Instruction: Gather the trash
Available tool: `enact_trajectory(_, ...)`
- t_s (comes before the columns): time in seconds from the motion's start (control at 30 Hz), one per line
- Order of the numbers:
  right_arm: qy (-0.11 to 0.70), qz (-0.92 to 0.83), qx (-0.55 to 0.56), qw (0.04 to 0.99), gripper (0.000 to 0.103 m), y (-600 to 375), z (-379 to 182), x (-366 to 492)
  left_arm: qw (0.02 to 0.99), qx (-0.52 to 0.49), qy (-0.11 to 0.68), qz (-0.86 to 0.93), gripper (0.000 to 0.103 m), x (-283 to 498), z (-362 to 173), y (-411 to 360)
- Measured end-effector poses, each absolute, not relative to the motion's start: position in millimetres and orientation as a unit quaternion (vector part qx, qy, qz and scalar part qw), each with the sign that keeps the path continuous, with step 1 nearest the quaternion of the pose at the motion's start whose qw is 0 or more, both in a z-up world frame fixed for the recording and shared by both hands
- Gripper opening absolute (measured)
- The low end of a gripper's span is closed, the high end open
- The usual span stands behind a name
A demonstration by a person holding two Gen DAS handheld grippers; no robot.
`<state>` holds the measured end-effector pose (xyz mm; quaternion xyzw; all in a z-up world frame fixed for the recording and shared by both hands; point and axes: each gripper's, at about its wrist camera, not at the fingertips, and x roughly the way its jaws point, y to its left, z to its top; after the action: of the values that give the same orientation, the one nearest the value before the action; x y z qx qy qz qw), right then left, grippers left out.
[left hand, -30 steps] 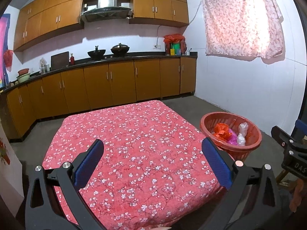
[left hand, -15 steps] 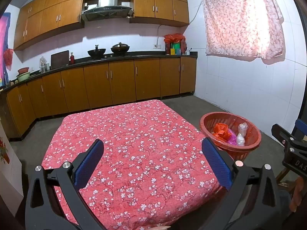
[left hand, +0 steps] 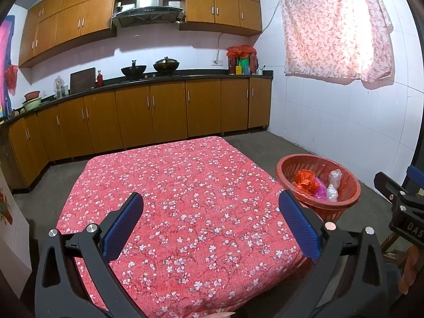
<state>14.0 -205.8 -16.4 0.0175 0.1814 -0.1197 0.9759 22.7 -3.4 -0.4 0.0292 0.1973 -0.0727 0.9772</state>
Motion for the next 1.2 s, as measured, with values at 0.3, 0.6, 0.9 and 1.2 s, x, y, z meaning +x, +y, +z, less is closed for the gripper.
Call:
enact_trajectory(0.3, 0.184, -0.118, 0.018, 0.976, 0.099, -206.5, -17.5, 14.2, 0.977, 0.03, 0.198, -0.072, 0.101, 22.8, -0.2, -3.5)
enact_trajectory(0.6, 0.184, -0.117, 0.018, 0.976, 0.099, -207.4, -17.1, 14.3, 0.977, 0.029, 0.198, -0.073, 0.101, 22.0, -0.5, -3.7)
enact_trajectory(0.9, 0.185, -0.117, 0.019, 0.976, 0.099, -207.5, -16.8, 14.2, 0.977, 0.03, 0.199, -0.073, 0.101, 18.9, -2.4, -6.2)
enact_trajectory(1.2, 0.185, -0.117, 0.02, 0.975, 0.099, -206.1, -17.5, 13.6, 0.976, 0.029, 0.201, -0.072, 0.101, 19.1, -3.7, -6.4)
